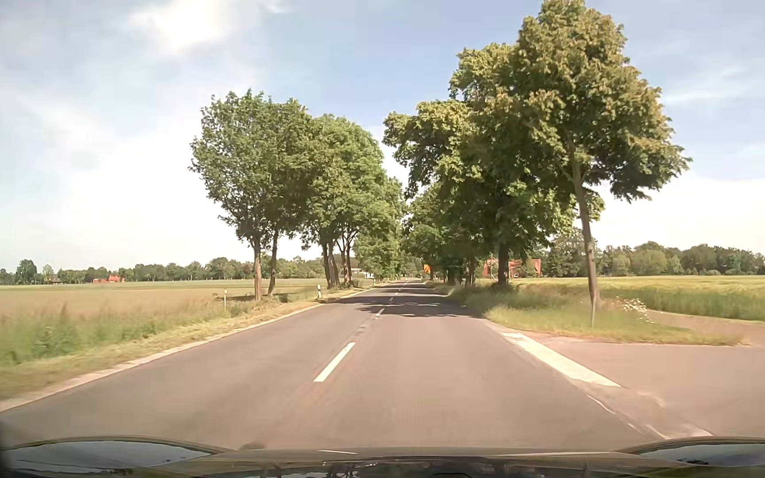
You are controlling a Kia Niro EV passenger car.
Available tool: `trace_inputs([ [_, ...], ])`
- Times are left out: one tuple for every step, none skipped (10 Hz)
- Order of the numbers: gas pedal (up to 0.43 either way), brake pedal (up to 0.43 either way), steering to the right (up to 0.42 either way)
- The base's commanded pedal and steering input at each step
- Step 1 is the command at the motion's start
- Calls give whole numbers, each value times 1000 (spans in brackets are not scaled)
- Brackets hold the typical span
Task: Follow the waypoints while adhering to traffic rules and regulations
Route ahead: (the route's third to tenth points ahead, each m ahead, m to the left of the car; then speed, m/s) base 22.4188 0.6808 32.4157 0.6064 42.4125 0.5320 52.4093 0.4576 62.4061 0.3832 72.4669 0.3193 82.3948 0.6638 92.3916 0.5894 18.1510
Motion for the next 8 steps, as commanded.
trace_inputs([
  [189,0,-3],
  [189,0,-3],
  [189,0,-3],
  [189,0,-3],
  [189,0,-3],
  [189,0,-3],
  [189,0,-3],
  [189,0,-3],
])
